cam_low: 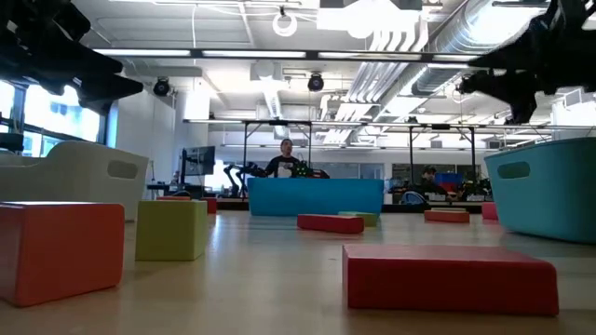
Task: Sort & place blocks by color
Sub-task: Put the orange block into the green bin
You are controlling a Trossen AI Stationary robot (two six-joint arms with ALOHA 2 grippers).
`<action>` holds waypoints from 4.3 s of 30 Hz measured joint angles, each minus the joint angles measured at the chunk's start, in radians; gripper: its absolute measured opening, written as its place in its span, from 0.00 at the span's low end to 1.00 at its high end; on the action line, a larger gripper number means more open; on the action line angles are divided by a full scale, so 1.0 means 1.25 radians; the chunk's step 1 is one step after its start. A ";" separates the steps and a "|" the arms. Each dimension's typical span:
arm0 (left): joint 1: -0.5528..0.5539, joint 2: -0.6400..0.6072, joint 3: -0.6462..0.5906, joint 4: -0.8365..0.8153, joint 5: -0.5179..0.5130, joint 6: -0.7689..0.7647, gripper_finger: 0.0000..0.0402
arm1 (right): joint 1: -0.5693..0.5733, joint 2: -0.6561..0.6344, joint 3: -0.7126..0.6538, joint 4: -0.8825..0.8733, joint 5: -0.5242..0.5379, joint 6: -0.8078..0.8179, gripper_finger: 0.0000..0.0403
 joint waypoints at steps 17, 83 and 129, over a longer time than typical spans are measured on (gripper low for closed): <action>0.000 0.000 0.000 0.000 0.000 0.000 0.59 | 0.000 0.003 0.077 0.373 0.232 -0.221 0.41; 0.000 0.000 0.000 0.168 -0.128 -0.090 0.59 | -0.245 0.667 0.754 -0.168 0.100 -0.374 0.41; 0.000 0.000 0.000 0.174 -0.199 -0.093 0.59 | -0.581 1.129 0.754 -0.788 -0.443 0.104 0.55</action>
